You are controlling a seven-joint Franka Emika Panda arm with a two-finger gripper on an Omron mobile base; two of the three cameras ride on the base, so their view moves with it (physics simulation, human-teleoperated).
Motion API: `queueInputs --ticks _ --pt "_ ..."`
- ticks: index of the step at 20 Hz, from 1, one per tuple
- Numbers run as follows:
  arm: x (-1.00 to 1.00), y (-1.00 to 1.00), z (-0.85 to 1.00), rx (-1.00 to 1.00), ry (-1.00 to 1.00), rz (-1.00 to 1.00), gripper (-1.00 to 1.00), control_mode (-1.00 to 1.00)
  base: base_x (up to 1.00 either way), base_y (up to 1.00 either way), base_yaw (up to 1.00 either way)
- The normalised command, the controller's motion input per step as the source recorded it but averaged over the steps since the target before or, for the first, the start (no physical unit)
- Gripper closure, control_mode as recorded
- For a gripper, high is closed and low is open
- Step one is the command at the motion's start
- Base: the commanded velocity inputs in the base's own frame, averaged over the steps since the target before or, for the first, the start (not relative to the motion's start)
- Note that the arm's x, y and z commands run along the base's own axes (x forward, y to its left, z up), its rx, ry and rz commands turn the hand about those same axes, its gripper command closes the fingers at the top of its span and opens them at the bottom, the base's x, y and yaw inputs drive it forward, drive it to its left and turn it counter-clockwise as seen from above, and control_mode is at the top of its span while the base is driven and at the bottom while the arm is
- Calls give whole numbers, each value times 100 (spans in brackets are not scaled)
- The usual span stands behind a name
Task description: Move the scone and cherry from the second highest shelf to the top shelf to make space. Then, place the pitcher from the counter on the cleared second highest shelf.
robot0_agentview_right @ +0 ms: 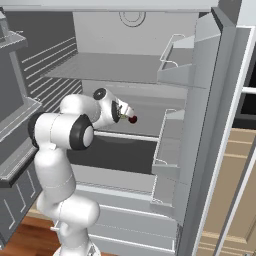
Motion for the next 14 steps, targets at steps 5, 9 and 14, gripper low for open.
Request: queueInputs --ticks 5,9,14 --pt "-40 5 -1 0 -7 7 100 -100 0 0 0" --pt "-73 30 9 -4 -5 13 100 -100 0 0 0" --pt "-85 22 57 -10 0 15 100 -100 0 0 0"
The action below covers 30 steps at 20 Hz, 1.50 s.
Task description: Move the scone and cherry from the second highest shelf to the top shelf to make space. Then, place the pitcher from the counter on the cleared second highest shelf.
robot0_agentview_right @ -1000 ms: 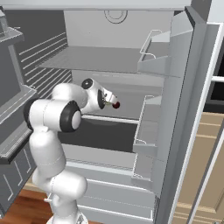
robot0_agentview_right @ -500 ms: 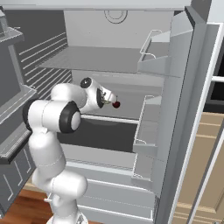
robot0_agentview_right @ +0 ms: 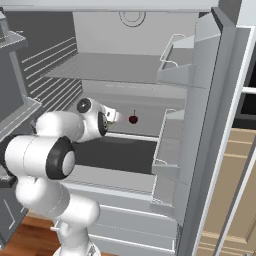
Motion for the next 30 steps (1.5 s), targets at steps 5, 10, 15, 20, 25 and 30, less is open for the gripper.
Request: queueInputs --ticks 5,10,15,20,25,30 --pt "-92 0 95 -10 0 11 100 -100 0 0 0" --pt "-86 -3 96 -4 0 6 100 -100 0 0 0" --pt "-70 -3 97 0 0 8 100 -100 0 0 0" --pt "-41 0 97 0 -5 7 100 -100 0 0 0" --pt "-25 0 84 0 -1 4 100 -100 0 0 0" --pt "-2 0 60 0 0 2 100 -100 0 0 0"
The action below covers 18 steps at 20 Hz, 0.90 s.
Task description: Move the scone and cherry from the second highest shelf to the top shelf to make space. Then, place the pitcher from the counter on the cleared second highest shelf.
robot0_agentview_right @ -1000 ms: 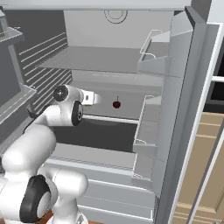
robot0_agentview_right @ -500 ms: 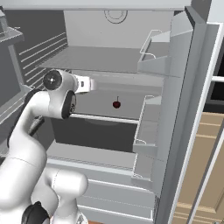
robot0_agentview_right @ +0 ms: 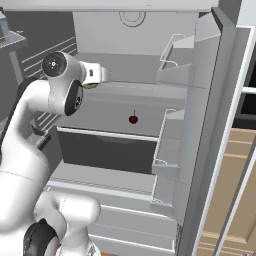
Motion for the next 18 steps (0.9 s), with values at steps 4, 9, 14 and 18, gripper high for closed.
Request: queueInputs --ticks 4,9,14,18 --pt "30 0 12 0 0 0 100 -100 0 0 0" --pt "72 0 -1 0 0 0 100 -100 0 0 0" --pt "92 0 -11 0 2 1 100 -100 0 0 0" --pt "100 0 -33 0 11 1 100 -100 0 0 0"
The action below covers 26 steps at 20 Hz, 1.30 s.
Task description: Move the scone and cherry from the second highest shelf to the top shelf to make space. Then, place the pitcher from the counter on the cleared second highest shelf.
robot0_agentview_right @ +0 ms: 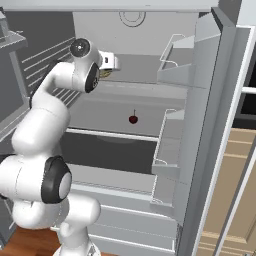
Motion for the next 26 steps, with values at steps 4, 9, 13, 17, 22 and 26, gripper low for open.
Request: queueInputs --ticks 4,9,13,17,22,26 --pt "99 0 -46 0 7 3 100 -100 0 0 0" --pt "89 0 -26 0 1 2 100 -100 0 0 0" --pt "82 0 -24 0 0 1 100 -100 0 0 0" --pt "63 0 -22 0 2 0 -100 -100 0 0 0" --pt "21 0 -21 0 2 0 -100 -100 0 0 0" --pt "-13 3 -4 0 -5 2 -100 -100 0 0 0"
